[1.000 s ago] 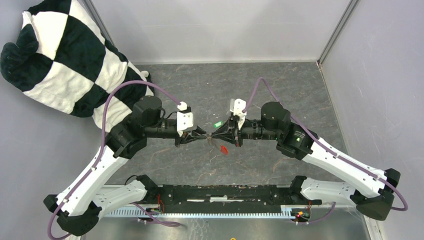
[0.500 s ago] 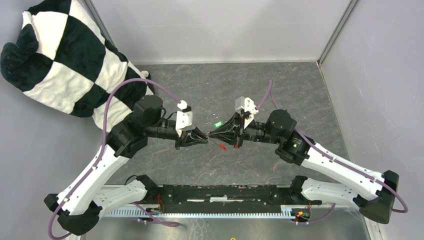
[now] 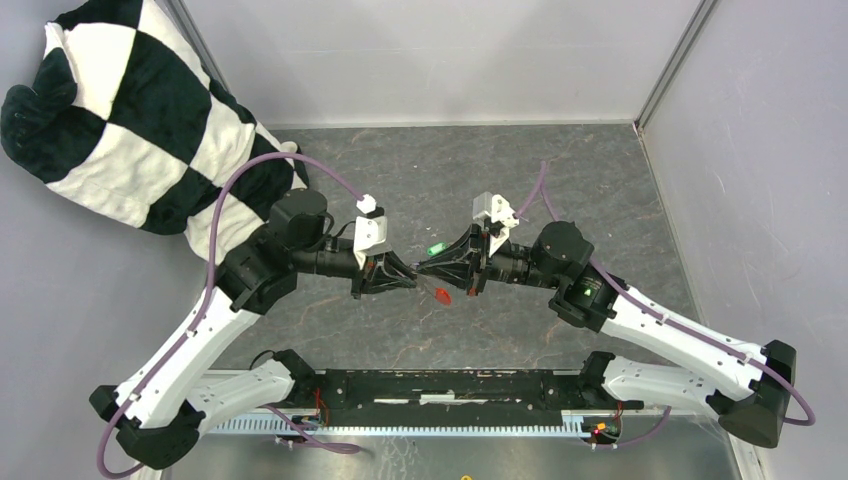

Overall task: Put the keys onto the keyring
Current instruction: Adjust the keyring.

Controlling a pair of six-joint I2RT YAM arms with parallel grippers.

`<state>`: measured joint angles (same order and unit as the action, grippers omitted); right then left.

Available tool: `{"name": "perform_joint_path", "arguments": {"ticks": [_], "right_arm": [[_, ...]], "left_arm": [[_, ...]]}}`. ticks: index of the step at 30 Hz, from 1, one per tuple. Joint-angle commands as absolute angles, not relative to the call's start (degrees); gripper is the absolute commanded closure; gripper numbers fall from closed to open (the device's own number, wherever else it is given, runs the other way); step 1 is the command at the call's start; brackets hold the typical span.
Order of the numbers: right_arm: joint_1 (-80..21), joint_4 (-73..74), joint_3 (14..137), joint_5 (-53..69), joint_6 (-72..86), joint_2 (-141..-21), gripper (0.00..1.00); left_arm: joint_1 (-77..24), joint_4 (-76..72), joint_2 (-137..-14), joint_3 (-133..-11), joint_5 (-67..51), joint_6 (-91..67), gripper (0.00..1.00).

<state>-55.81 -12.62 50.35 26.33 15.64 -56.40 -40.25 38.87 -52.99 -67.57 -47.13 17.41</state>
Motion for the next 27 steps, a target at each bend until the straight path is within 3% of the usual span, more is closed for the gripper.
{"name": "perform_joint_path", "arguments": {"ticks": [1, 8, 16, 27], "right_arm": [[-55.95, -15.49, 50.20, 26.84, 16.50, -56.18, 1.00], [-55.98, -15.25, 49.83, 26.72, 16.22, -55.48, 1.00], [-55.99, -17.50, 48.23, 27.04, 16.95, -53.90, 1.00], [-56.00, -18.10, 48.60, 27.69, 16.88, -53.83, 1.00]], "left_arm": [[-40.34, 34.74, -53.64, -70.11, -48.36, 13.98, 0.76], [-40.34, 34.39, -53.22, -71.21, -47.87, 14.91, 0.63], [-40.34, 34.68, -53.84, -72.04, -45.63, 13.74, 0.74], [-40.34, 35.85, -54.30, -72.29, -48.65, 13.21, 0.68]]}}
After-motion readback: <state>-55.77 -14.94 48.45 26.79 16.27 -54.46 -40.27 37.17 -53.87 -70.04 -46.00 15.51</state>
